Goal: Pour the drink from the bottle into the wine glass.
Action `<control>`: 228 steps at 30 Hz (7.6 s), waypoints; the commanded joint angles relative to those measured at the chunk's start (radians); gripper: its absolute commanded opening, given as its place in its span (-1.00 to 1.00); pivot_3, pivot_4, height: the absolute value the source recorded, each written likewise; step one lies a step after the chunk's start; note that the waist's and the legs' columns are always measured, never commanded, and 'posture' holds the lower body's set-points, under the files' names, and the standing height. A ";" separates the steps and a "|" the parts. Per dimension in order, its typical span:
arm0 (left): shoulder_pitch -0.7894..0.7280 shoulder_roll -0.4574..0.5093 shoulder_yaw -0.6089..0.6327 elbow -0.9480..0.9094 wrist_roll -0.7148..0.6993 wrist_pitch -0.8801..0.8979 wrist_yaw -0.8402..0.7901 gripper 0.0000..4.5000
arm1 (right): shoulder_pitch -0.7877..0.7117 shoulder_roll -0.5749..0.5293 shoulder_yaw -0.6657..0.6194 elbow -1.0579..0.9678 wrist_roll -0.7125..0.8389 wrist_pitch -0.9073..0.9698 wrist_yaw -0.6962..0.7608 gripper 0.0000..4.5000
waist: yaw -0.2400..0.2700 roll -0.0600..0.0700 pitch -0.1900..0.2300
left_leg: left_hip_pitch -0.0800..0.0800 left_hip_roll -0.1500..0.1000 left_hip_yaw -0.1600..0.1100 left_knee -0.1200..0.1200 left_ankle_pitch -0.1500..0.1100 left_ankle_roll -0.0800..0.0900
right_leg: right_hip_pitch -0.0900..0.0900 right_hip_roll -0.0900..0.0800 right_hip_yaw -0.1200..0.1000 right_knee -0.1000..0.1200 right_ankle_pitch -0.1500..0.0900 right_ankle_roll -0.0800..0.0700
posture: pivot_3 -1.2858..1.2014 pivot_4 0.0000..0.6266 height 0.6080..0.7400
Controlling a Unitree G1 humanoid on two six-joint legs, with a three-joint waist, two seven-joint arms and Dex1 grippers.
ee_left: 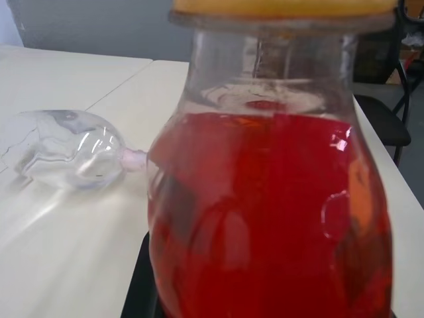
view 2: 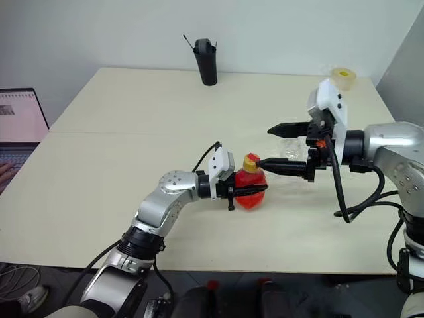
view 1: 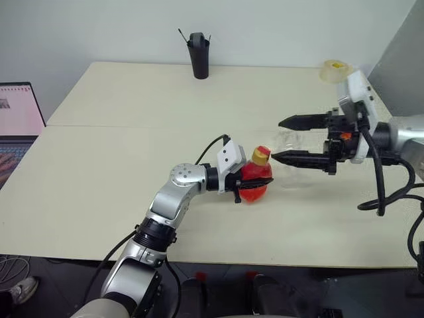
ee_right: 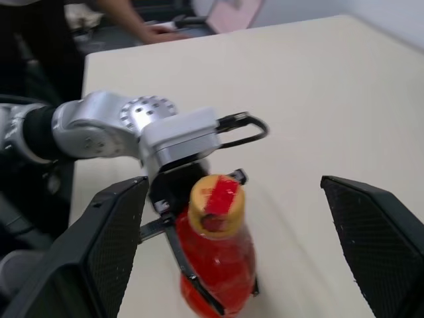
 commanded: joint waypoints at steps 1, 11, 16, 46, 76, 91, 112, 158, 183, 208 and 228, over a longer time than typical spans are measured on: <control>-0.037 -0.015 0.020 -0.001 -0.014 -0.035 0.002 -0.54 | 0.055 0.080 -0.078 -0.158 0.104 0.079 -0.199 1.00 | -0.001 0.000 0.000 | 0.000 0.000 0.000 0.000 0.000 0.000 | 0.000 0.000 0.000 0.000 0.000 0.000 | 0.03 -0.52 1.00; -0.053 -0.025 0.014 0.025 -0.015 -0.055 -0.014 -0.54 | 0.105 0.197 -0.032 -0.247 0.154 0.118 -0.484 1.00 | -0.002 0.000 0.000 | -0.001 -0.001 -0.001 0.001 0.000 0.000 | 0.000 0.000 0.000 0.000 0.000 0.000 | 0.03 -0.52 1.00; -0.050 -0.023 0.015 0.016 -0.016 -0.051 -0.011 -0.54 | 0.119 0.216 0.020 -0.225 0.125 0.086 -0.513 1.00 | -0.004 0.000 0.000 | -0.001 -0.001 0.000 0.001 0.000 0.000 | 0.000 0.000 0.000 0.000 0.000 0.000 | 0.03 -0.52 1.00; -0.003 0.010 0.016 -0.068 -0.031 0.002 0.025 -0.54 | 0.262 0.111 -0.133 -0.140 0.128 0.016 -0.438 1.00 | -0.007 0.000 0.000 | -0.001 -0.001 -0.001 0.001 0.000 0.000 | 0.000 0.000 0.000 0.000 0.000 0.000 | 0.03 -0.52 1.00; -0.001 0.005 0.021 -0.063 -0.030 -0.010 0.046 -0.55 | 0.077 0.219 0.106 -0.061 0.115 -0.039 -0.493 1.00 | -0.010 0.000 0.000 | 0.000 0.000 0.000 0.001 0.000 0.000 | 0.001 0.001 0.000 0.000 0.000 0.000 | 0.03 -0.52 1.00; 0.000 0.016 0.024 -0.050 -0.029 -0.014 0.036 -0.55 | 0.283 0.048 -0.138 -0.130 0.196 0.011 -0.425 1.00 | -0.004 0.000 0.000 | -0.002 -0.001 -0.001 0.002 0.000 0.000 | 0.001 0.000 -0.001 0.000 0.000 0.000 | 0.03 -0.52 1.00; -0.007 0.012 0.023 -0.045 -0.024 -0.022 0.049 -0.55 | 0.097 0.206 0.074 -0.153 0.281 0.003 -0.628 1.00 | -0.009 0.000 0.000 | 0.000 0.000 0.000 0.001 0.000 0.000 | 0.002 0.000 0.000 0.000 0.000 0.000 | 0.03 -0.52 1.00; -0.003 0.039 0.011 -0.064 -0.030 -0.004 0.031 -0.55 | -0.077 -0.040 0.146 0.260 -0.007 -0.322 0.215 -0.46 | -0.010 0.001 0.000 | 0.004 0.000 0.001 -0.001 0.000 0.000 | 0.002 0.002 0.000 0.001 0.000 0.000 | 0.03 -0.52 1.00; -0.031 -0.009 0.026 -0.015 -0.019 -0.055 0.068 -0.55 | 0.499 0.446 -0.253 0.173 -0.455 -0.176 -0.889 -0.31 | 0.009 0.005 -0.003 | 0.003 -0.003 0.006 -0.001 0.001 -0.002 | 0.001 -0.001 0.002 0.002 -0.001 0.002 | 0.03 -0.52 1.00; -0.103 0.095 0.285 0.328 0.088 -0.245 0.425 -0.55 | 0.063 0.324 0.222 -0.239 -0.115 0.075 -0.468 1.00 | -0.013 0.003 -0.002 | 0.004 -0.002 -0.001 0.000 0.000 0.000 | 0.002 0.002 0.000 0.002 -0.001 0.002 | 0.03 -0.52 1.00; -0.063 0.122 0.489 0.453 0.089 -0.278 0.736 -0.55 | -0.023 0.488 0.478 -0.004 -0.306 -0.033 -0.430 1.00 | -0.012 0.002 -0.002 | -0.010 -0.003 -0.012 0.011 0.001 -0.001 | -0.001 -0.007 -0.010 0.002 -0.001 0.004 | 0.03 -0.52 1.00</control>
